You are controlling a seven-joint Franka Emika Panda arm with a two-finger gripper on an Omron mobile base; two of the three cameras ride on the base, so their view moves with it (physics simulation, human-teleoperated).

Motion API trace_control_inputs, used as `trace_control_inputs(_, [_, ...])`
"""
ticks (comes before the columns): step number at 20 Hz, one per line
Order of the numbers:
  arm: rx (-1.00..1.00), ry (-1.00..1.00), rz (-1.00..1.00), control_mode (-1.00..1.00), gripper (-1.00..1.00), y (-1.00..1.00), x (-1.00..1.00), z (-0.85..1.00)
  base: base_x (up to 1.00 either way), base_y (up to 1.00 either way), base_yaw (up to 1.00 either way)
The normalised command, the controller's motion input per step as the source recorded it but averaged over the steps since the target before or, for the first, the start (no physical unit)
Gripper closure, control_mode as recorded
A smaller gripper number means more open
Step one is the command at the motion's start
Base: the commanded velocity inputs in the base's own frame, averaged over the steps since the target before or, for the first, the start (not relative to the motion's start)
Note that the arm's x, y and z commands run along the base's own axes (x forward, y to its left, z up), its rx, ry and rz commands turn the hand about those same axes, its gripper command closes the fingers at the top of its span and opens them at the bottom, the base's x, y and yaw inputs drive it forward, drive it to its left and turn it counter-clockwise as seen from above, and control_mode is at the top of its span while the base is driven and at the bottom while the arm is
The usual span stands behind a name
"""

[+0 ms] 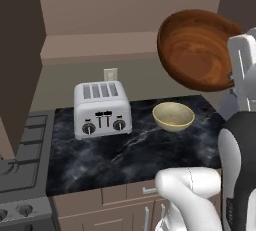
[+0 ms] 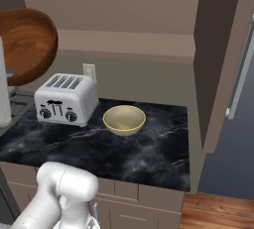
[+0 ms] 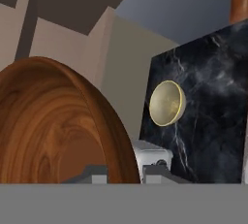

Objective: Open the cabinet. Pick the bowls from the counter and place them in the cabinet. Then close the cabinet.

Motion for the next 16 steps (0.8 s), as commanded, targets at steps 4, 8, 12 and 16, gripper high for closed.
trace_control_inputs(4, [0.0, 0.0, 0.0, -1.0, 1.0, 0.12, 0.55, 0.02, 0.0, 0.0, 0.0])
trace_control_inputs(8, [-0.01, 0.0, 0.0, -1.0, 1.0, 0.19, 0.52, 0.08, 0.0, 0.0, 0.0])
trace_control_inputs(12, [-0.03, 0.0, 0.0, -1.0, 1.0, 0.26, 0.56, 0.09, 0.0, 0.0, 0.0])
trace_control_inputs(16, [-0.01, 0.0, 0.0, -1.0, 1.0, 0.29, 0.56, 0.07, 0.0, 0.0, 0.0])
